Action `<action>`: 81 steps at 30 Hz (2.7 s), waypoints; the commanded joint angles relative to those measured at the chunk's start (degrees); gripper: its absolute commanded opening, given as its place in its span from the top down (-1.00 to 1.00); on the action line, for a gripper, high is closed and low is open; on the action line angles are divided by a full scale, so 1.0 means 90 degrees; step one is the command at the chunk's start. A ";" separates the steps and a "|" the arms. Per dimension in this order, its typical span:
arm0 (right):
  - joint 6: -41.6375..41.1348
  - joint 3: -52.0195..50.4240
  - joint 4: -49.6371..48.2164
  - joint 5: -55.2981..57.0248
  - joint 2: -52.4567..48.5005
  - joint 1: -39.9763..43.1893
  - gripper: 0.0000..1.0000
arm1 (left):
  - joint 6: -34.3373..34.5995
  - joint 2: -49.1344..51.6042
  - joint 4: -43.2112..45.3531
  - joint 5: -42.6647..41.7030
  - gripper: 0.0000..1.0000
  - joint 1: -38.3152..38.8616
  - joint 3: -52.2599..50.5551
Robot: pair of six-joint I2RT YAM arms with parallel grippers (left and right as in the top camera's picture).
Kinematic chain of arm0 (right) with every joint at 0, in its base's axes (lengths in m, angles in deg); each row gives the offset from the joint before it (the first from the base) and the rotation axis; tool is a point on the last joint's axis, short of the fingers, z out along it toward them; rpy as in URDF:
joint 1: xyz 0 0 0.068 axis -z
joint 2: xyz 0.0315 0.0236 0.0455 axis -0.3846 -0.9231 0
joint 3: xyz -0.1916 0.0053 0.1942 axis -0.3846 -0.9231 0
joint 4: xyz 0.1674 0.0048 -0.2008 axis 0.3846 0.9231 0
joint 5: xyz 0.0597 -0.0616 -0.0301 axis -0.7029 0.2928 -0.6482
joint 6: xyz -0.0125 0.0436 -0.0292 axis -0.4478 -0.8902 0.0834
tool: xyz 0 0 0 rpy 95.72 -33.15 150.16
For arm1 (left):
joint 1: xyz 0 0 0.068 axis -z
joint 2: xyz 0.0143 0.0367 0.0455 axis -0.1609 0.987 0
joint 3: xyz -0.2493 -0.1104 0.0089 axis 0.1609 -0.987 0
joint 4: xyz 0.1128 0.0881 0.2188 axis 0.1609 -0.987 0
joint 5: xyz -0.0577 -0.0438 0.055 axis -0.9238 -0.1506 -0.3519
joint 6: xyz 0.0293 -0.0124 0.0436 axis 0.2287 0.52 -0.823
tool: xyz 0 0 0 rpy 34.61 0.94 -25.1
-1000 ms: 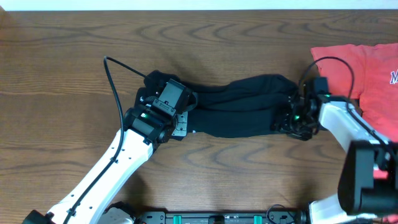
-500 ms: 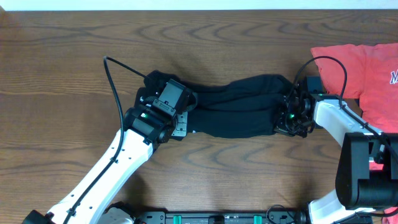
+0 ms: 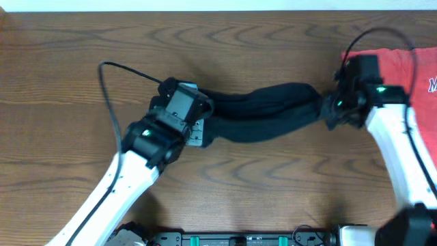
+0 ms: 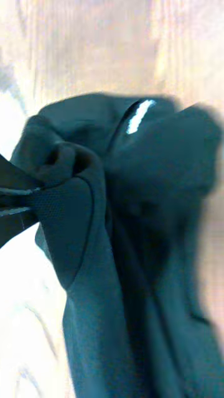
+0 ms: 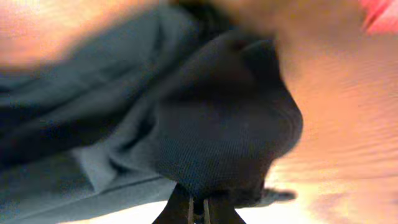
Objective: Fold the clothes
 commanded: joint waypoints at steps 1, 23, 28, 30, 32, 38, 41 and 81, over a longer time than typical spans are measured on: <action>0.0306 0.0923 0.0406 0.0325 0.0335 -0.0034 0.98 | -0.0153 -0.0607 0.0032 0.0432 0.88 -0.0039 0.0505; 0.0867 0.4408 0.2023 0.0459 0.0345 0.0945 0.98 | -0.0673 -0.1508 -0.1659 -0.0872 0.88 -0.0039 0.4238; 0.0865 0.4687 0.2016 0.0452 0.0330 0.0954 0.98 | -0.0670 -0.1387 -0.1554 -0.0678 0.89 -0.0039 0.4413; 0.0865 0.4697 0.1996 0.0408 0.0260 0.0954 0.98 | -0.0673 -0.1052 -0.1554 -0.0491 0.88 -0.0041 0.4413; 0.0865 0.4697 0.1999 0.0284 0.0141 0.0954 0.98 | -0.0673 -0.0695 -0.1549 -0.0486 0.88 -0.0066 0.4413; 0.0869 0.4745 0.1795 -0.0148 -0.0665 0.0952 0.97 | -0.0680 0.0729 -0.1280 -0.0488 0.88 -0.0376 0.4413; 0.0911 0.4915 0.1518 -0.0401 -0.1243 0.0952 0.98 | -0.0777 0.1324 -0.0726 -0.0510 0.88 -0.0704 0.4413; 0.1032 0.7499 0.3699 -0.0347 -0.3626 0.0940 0.98 | -0.0865 0.3492 -0.1676 -0.2205 0.88 -0.2922 0.5117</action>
